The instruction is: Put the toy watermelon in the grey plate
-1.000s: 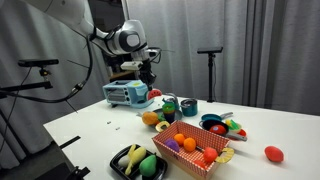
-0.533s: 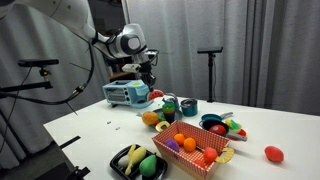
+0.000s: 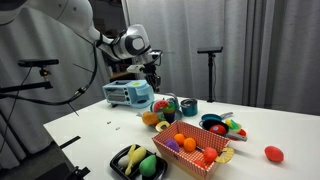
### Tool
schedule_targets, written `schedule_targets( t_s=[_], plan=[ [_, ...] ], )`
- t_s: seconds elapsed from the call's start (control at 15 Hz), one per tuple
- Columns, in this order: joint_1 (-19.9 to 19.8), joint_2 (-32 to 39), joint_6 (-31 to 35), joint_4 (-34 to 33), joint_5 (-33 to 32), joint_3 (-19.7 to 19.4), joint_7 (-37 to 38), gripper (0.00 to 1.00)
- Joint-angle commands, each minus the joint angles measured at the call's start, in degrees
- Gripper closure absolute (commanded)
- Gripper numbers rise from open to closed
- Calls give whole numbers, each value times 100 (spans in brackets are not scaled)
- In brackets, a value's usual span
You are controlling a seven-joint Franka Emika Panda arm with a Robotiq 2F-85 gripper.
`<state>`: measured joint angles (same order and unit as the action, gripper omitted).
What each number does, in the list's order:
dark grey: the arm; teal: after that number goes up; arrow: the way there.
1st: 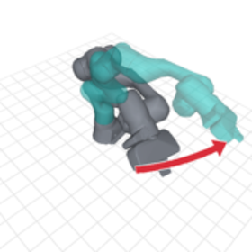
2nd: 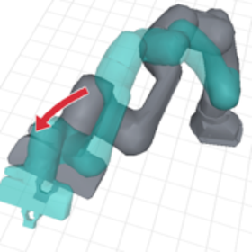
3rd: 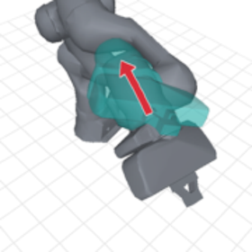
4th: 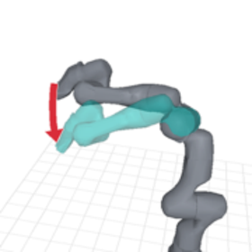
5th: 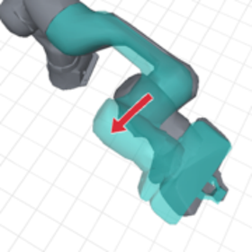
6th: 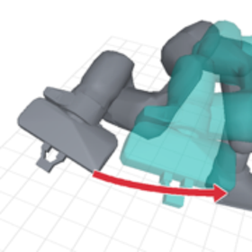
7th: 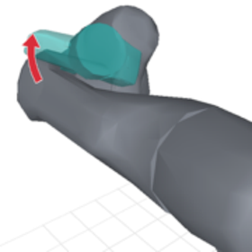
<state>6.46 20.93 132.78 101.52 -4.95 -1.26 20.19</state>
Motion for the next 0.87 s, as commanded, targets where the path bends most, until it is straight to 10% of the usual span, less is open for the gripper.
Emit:
schedule_targets(
  t_s=[0.0, 0.4, 0.8],
  plan=[
    [-39, 17, -105, -65, -150, -160, 40, 43],
    [-107, -145, -173, 45, -139, -319, 40, 1],
    [-132, -78, -55, 11, -73, -309, 11, 0]
  ],
)
